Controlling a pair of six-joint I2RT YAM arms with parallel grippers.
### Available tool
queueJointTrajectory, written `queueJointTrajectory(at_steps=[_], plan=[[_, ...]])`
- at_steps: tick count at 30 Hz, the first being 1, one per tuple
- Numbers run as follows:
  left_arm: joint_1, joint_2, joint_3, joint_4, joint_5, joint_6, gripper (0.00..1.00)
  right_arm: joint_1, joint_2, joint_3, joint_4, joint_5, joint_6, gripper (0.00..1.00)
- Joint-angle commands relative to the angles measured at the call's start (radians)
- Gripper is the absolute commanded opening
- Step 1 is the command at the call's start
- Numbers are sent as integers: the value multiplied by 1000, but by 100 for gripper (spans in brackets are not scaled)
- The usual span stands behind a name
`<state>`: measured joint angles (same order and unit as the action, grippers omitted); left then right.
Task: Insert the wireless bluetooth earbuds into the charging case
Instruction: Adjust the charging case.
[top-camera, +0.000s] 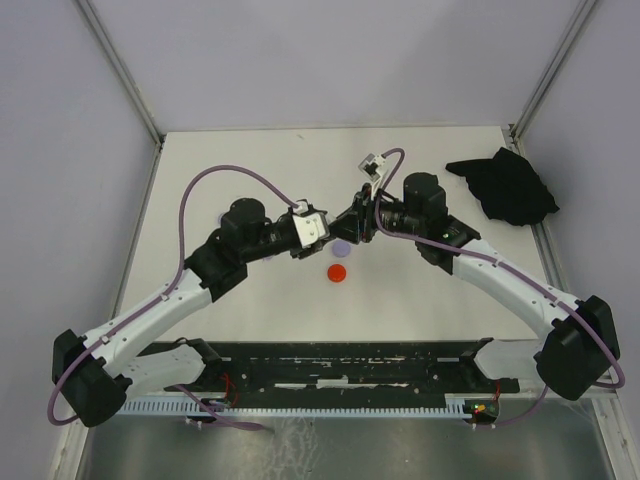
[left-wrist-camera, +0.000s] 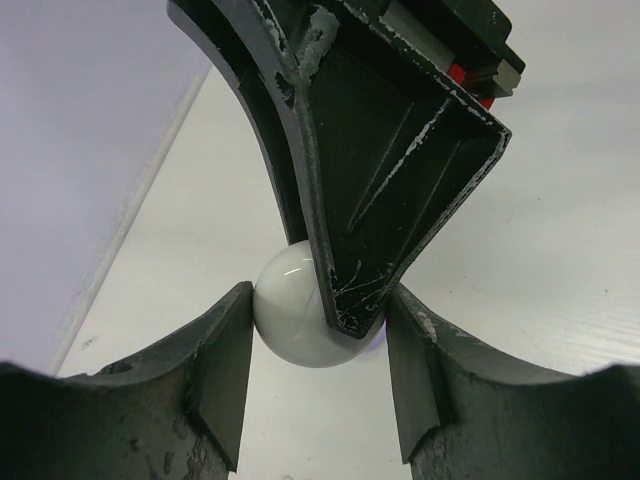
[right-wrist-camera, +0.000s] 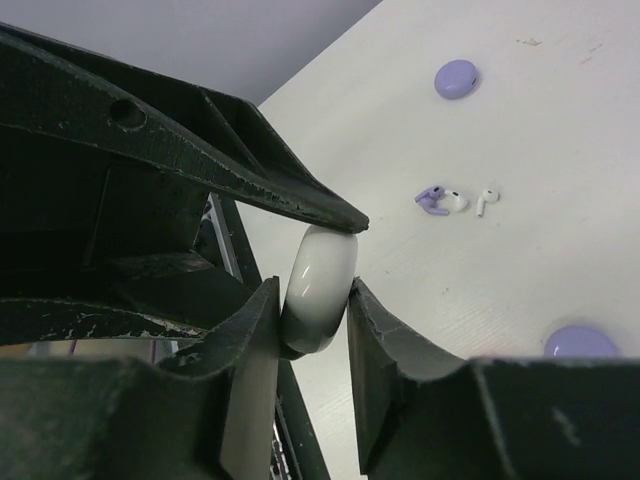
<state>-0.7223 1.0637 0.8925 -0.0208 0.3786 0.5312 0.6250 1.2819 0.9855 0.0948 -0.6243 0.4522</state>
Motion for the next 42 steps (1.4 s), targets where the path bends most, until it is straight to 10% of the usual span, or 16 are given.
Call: queueJointTrajectory(at_steps=[1, 14, 29, 42], plan=[[-1, -35, 23, 83, 9, 63, 56, 8, 3, 37, -78, -89, -73, 32], [1, -71, 42, -53, 4, 56, 92, -72, -17, 64, -86, -146, -136, 13], [281, 110, 216, -62, 672, -396, 82, -122, -52, 19, -47, -276, -333, 13], [283, 239, 218, 99, 770, -685, 67, -121, -42, 24, 45, -333, -367, 14]])
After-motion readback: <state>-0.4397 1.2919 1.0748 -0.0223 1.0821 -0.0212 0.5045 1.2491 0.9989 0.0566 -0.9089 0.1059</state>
